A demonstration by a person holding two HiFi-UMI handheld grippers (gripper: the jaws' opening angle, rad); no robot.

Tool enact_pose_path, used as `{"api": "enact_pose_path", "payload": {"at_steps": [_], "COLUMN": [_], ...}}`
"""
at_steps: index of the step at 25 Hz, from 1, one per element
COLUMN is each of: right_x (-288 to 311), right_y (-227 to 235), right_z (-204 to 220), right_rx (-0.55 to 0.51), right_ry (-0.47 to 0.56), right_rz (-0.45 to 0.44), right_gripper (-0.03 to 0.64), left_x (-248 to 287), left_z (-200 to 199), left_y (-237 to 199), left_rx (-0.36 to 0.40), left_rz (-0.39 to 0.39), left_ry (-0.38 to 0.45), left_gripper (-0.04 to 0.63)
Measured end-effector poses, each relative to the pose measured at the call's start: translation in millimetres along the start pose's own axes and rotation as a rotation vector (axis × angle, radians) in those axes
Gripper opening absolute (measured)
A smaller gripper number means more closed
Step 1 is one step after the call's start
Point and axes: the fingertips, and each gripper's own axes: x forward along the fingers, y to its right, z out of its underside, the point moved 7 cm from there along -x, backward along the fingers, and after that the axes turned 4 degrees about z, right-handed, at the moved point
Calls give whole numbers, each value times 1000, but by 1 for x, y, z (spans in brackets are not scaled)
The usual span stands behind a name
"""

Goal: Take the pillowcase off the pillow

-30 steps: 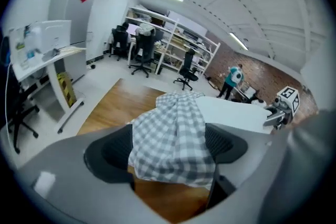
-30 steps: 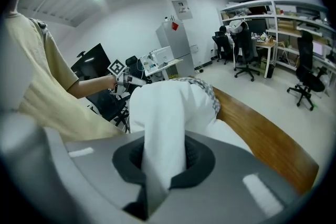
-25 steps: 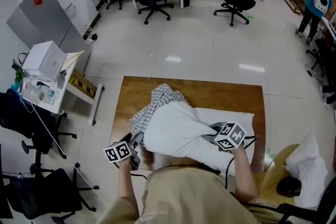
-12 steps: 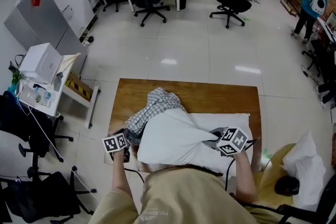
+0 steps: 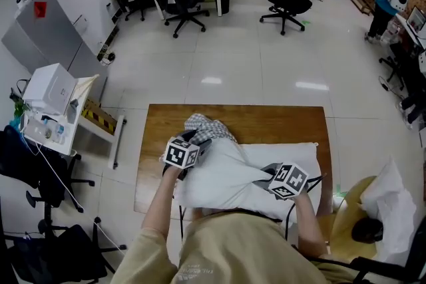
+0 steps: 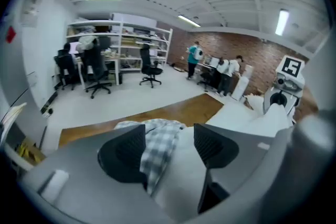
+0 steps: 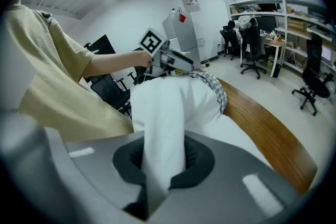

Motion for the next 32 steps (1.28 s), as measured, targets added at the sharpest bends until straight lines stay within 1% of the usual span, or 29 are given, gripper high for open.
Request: {"api": "enact_pose_path", "payload": {"at_steps": [1,3,4,5,6,7,8,9,10,11,12,13,14,16,17,18,19,20,21,22,23,24,27,28,29,31,32], "right_x": [0,2,5,6,6,4,-1,-7,-14,-21,-29,-35,-41,-45,-44,-40,-35,-28,-22,-15,-9,-4,5,3,-2,-23,-37], "right_y": [-2,-8,-10,-13,-15,-16,-17,-18,-18,-19,-20,-20,-19,-13,-9,-4,1,7,12,18,23,27,31,29,26,17,16], "right_z": [0,4,5,5,4,4,5,6,9,12,15,19,23,28,30,31,33,35,37,39,40,40,35,28,19,-8,-23], "right_rx": [-3,-7,-8,-6,-1,7,18,32,46,58,67,72,76,87,92,93,91,91,97,107,118,119,58,40,30,11,-2], "right_ry": [0,0,1,2,5,12,23,37,53,70,86,99,108,107,96,79,60,45,38,37,39,38,24,48,97,243,325], "right_rz": [2,10,16,24,30,33,34,33,33,34,37,42,52,79,95,113,131,148,161,172,183,195,212,197,174,148,166], "right_gripper": [32,32,32,32,32,32,32,31,31,30,29,29,29,29,31,31,32,35,49,83,174,287,462,489,492,507,552], "left_x": [21,54,65,71,71,65,55,44,33,24,19,17,13,-9,-19,-28,-38,-46,-53,-62,-73,-83,-101,-104,-107,-111,-113], "left_z": [-4,-3,3,10,20,30,41,50,55,58,61,65,69,72,76,79,79,78,76,71,62,53,41,36,29,14,6], "left_y": [1,-5,-12,-18,-23,-27,-31,-42,-59,-85,-118,-151,-173,-183,-185,-185,-182,-177,-172,-162,-148,-132,-89,-76,-62,-38,-28], "left_rx": [55,153,177,172,124,31,-86,-192,-264,-293,-283,-254,-238,-271,-299,-323,-339,-349,-354,-347,-331,-312,-278,-272,-267,-249,-233], "left_rz": [20,18,16,17,18,14,0,-33,-90,-167,-251,-321,-361,-371,-367,-364,-360,-354,-343,-329,-316,-305,-263,-240,-216,-175,-158], "left_ry": [-53,-156,-203,-253,-317,-397,-475,-524,-528,-488,-412,-322,-256,-203,-183,-157,-129,-98,-63,-26,11,48,171,217,259,322,347], "left_gripper": [281,224,198,154,106,67,49,40,38,37,37,38,38,45,69,107,158,228,324,401,422,431,442,442,442,442,442]}}
